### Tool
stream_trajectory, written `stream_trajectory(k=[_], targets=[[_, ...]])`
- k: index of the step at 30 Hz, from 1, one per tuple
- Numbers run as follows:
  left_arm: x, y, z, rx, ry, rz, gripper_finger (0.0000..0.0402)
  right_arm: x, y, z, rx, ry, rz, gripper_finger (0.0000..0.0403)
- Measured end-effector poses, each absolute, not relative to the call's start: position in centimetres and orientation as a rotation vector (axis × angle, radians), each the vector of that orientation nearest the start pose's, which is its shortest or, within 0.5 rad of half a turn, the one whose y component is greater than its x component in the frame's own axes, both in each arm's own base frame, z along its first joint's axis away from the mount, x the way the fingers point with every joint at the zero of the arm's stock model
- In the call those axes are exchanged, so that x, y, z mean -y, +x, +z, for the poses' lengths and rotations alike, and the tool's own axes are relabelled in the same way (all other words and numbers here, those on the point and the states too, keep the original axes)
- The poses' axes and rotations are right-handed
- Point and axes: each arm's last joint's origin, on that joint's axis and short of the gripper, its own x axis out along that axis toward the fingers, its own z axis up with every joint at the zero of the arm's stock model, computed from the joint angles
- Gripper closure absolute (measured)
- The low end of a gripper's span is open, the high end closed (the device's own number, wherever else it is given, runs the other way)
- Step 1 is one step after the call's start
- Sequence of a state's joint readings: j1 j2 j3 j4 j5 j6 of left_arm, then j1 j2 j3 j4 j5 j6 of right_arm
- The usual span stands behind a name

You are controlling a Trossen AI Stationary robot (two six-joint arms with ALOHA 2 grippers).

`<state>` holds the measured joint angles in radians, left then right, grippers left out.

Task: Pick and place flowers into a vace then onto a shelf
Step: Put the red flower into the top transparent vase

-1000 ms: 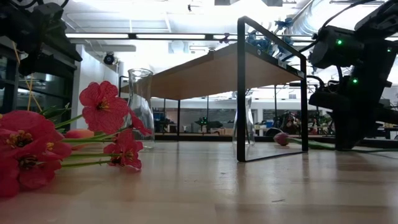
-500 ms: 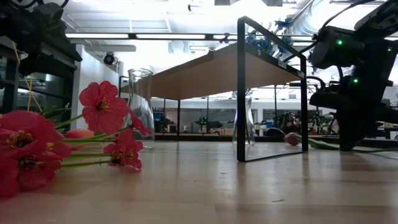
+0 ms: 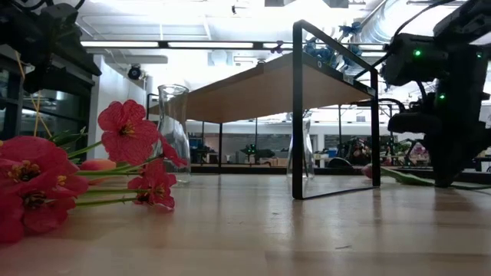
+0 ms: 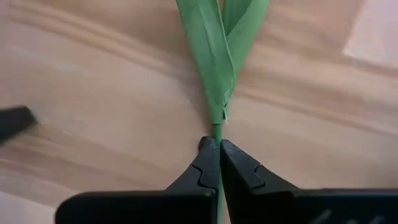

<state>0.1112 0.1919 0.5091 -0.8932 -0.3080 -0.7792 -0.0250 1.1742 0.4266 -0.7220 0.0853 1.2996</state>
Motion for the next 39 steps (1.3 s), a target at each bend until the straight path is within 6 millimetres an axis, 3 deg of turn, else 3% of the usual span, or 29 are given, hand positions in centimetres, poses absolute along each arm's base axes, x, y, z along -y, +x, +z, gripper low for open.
stream_trajectory(k=[6, 23, 39], targets=[[-1.5, 5.4, 23.5, -0.387, -0.689, 0.609, 0.0069, 0.7, 14.6, 15.4, -1.305, 0.912, -1.094, 0.0403], [-1.5, 5.4, 23.5, -0.387, -0.689, 0.609, 0.0069, 1.1, 15.6, 21.0, -1.206, 0.820, -1.207, 0.0402], [-1.5, 5.4, 23.5, -0.387, -0.689, 0.609, 0.0069, 1.2, 15.1, 25.8, -1.239, 0.757, -1.291, 0.0402]])
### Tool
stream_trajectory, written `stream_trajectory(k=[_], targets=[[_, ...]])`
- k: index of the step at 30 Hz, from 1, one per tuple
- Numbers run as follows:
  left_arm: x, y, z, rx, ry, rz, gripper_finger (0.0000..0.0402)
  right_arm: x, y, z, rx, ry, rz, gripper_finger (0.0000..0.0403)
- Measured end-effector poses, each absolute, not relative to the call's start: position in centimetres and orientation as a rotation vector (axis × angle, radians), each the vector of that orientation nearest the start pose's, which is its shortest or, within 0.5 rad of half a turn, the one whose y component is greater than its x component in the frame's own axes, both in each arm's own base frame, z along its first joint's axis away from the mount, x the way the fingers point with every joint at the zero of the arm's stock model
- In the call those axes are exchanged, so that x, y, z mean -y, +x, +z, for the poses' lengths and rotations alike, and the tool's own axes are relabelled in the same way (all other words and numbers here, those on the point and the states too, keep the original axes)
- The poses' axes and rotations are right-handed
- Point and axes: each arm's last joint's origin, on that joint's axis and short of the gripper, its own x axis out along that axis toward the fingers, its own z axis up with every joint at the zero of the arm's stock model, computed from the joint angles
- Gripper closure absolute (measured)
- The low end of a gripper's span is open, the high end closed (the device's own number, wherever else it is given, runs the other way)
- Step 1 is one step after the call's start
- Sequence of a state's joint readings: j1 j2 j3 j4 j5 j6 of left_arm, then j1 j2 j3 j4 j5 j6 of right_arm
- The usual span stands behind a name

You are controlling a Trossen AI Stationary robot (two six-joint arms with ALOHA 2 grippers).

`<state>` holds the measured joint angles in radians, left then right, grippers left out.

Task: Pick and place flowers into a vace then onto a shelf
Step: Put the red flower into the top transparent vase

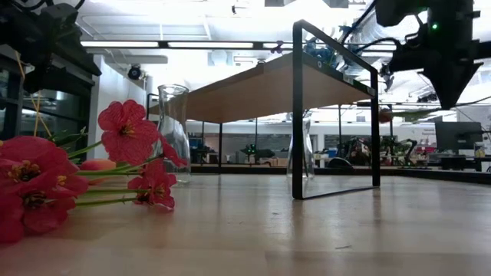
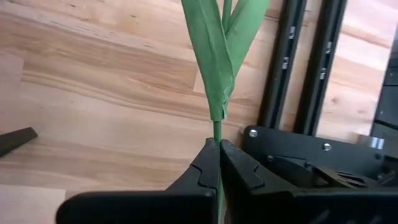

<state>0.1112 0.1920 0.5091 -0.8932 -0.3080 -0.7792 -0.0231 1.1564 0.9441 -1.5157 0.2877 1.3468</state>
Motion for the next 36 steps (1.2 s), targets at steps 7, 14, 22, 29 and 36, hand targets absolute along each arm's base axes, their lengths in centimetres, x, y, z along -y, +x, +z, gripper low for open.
stream_trajectory(k=[7, 14, 22, 29, 36], targets=[[-1.5, 5.4, 23.5, -0.388, -0.689, 0.609, 0.0069, 1.0, 15.2, 28.0, -1.188, 0.730, -1.274, 0.0402], [-1.5, 5.4, 23.5, -0.387, -0.689, 0.609, 0.0069, 0.6, 15.5, 30.4, -1.106, 0.771, -1.205, 0.0403], [-1.5, 5.4, 23.5, -0.387, -0.689, 0.609, 0.0069, 0.3, 15.8, 32.9, -1.032, 0.808, -1.132, 0.0403], [-1.5, 5.4, 23.5, -0.387, -0.689, 0.609, 0.0069, 0.6, 15.8, 34.3, -0.899, 0.723, -1.166, 0.0403], [-1.5, 5.4, 23.5, -0.389, -0.690, 0.605, 0.0069, 1.7, 15.7, 35.4, -0.856, 0.683, -1.184, 0.0403]])
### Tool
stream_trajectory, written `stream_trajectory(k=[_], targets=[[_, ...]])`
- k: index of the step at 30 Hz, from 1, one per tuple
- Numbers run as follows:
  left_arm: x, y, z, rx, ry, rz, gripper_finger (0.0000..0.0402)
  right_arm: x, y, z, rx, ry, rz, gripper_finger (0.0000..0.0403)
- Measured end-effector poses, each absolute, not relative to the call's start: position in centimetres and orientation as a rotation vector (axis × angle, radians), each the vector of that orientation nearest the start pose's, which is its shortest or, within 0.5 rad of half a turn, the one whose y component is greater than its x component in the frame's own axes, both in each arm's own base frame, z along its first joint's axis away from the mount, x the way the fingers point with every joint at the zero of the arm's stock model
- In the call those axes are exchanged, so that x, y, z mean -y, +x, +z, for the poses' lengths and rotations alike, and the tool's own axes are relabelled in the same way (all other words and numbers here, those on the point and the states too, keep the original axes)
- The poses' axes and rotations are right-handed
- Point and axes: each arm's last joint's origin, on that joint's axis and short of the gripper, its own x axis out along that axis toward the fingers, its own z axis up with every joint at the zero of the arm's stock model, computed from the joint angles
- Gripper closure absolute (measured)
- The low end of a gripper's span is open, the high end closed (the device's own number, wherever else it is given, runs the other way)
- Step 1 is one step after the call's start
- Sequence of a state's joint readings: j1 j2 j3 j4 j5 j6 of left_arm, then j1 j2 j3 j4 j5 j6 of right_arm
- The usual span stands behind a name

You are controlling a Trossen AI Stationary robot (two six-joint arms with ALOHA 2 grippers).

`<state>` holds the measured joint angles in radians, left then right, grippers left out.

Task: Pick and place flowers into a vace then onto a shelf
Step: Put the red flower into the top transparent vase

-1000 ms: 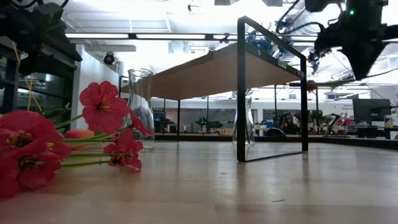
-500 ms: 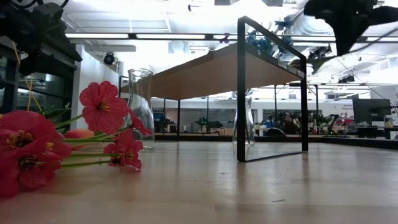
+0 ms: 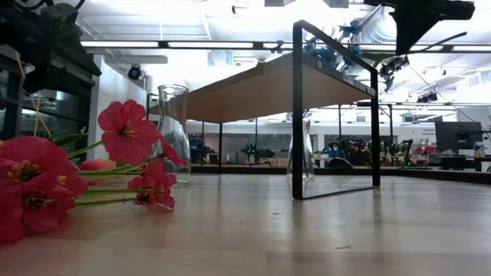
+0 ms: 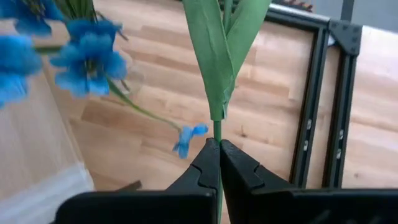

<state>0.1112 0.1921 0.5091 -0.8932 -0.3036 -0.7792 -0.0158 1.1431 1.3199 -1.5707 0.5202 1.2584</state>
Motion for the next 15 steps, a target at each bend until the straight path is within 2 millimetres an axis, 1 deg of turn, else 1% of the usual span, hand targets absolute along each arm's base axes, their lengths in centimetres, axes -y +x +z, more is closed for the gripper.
stream_trajectory(k=[5, 9, 15], targets=[[-1.5, 5.4, 23.5, -0.390, -0.691, 0.603, 0.0069, 2.5, 15.5, 37.3, -0.790, 0.631, -1.189, 0.0403], [-1.5, 5.4, 23.5, -0.390, -0.691, 0.603, 0.0069, 3.3, 14.8, 40.0, -0.688, 0.571, -1.199, 0.0403], [-1.5, 5.4, 23.5, -0.390, -0.691, 0.603, 0.0069, 4.0, 13.2, 44.3, -0.543, 0.469, -1.208, 0.0403]])
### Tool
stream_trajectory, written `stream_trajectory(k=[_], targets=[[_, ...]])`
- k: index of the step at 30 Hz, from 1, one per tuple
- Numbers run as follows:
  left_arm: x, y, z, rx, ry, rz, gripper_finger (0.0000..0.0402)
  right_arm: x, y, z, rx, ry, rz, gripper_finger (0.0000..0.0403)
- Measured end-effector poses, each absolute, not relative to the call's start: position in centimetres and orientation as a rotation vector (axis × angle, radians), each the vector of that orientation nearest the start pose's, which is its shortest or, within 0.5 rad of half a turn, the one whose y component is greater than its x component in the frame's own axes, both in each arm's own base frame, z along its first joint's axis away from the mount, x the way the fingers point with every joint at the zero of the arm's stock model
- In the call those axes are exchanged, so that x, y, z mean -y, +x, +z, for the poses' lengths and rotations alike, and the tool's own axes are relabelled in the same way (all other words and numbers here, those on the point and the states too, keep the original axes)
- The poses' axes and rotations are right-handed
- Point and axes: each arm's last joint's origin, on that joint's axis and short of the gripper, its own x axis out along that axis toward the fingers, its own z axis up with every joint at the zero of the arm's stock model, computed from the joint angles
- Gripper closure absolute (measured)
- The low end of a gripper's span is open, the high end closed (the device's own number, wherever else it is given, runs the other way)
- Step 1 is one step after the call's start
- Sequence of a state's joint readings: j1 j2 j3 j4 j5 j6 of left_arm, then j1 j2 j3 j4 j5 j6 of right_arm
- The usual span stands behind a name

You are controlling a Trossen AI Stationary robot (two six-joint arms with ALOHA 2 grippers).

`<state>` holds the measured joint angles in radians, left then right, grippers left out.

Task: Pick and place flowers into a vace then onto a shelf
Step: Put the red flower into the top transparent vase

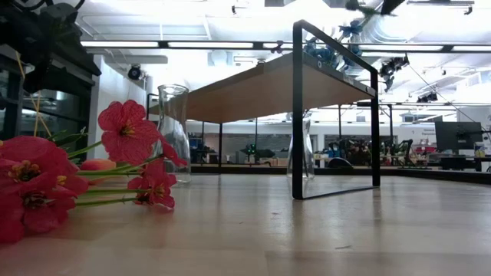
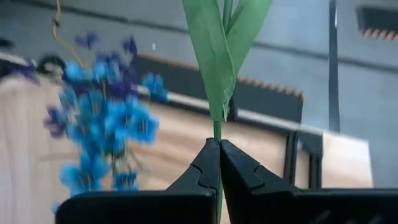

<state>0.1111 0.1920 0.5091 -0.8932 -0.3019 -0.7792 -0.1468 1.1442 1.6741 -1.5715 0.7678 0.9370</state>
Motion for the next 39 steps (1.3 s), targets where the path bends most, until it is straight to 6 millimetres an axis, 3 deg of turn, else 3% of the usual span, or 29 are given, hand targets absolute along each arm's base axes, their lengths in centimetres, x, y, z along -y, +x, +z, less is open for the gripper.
stream_trajectory(k=[8, 15, 26, 39], targets=[[-1.5, 5.4, 23.5, -0.389, -0.691, 0.604, 0.0069, 4.0, 11.4, 47.9, -0.406, 0.362, -1.221, 0.0403], [-1.5, 5.4, 23.5, -0.388, -0.690, 0.607, 0.0069, 4.0, 12.5, 49.7, -0.288, 0.236, -1.169, 0.0403], [-1.5, 5.4, 23.5, -0.386, -0.692, 0.610, 0.0069, 3.5, 18.5, 52.1, -0.175, -0.021, -1.019, 0.0403], [-1.5, 5.4, 23.5, -0.385, -0.692, 0.612, 0.0069, 4.0, 26.9, 49.1, -0.287, -0.158, -1.048, 0.0403]])
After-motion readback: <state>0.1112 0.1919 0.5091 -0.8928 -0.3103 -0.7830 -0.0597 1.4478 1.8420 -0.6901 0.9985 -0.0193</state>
